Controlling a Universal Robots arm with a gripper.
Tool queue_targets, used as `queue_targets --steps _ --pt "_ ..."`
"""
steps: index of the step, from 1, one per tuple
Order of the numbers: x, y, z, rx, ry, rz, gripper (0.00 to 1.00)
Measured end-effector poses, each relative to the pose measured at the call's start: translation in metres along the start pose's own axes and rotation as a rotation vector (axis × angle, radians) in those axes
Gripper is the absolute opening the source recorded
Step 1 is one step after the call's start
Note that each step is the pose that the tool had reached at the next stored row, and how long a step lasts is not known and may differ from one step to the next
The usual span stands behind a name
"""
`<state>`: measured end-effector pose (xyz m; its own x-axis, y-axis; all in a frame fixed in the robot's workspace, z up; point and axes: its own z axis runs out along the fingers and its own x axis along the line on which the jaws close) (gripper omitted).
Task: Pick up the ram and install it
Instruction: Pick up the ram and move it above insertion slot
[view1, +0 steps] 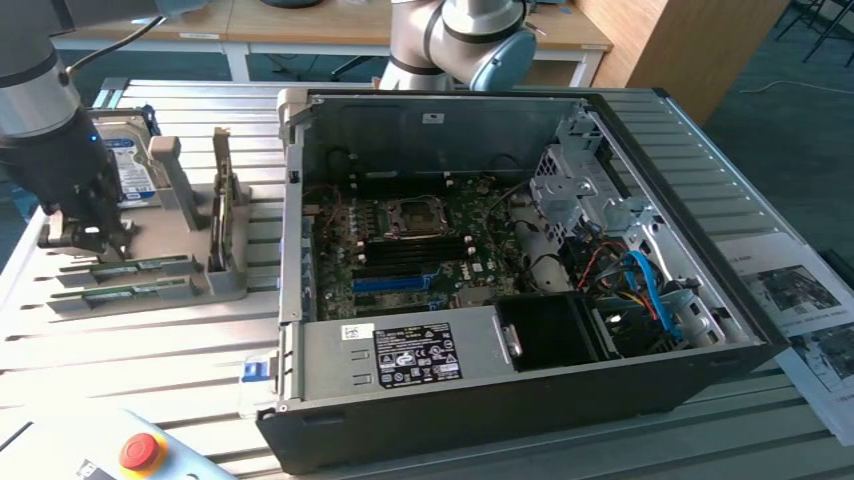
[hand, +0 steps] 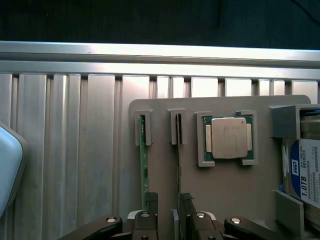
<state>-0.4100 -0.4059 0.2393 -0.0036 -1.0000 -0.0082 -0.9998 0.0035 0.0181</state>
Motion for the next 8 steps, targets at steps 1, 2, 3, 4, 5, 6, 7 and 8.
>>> queue_targets --steps 1,2,3,4,5,6,7,8 --pt "0.0 0.0 0.0 0.0001 -0.0001 0.0 0.31" --pt "0.0 0.0 0.0 0.0001 -0.0001 0.0 0.31" --pt "0.0 0.0 0.0 0.0001 -0.0001 0.0 0.31" --pt "0.0 0.0 0.0 0.0001 -0.0001 0.0 0.31" --pt "0.0 0.0 0.0001 0.0002 -0.0001 0.0 0.31" --pt "0.0 0.0 0.0 0.0001 -0.0001 0.0 0.31" --pt "0.0001 0.0 0.0001 0.0001 -0.0001 0.0 0.31" --pt "0.0003 0.0 0.0001 0.0001 -0.0001 0.0 0.31"
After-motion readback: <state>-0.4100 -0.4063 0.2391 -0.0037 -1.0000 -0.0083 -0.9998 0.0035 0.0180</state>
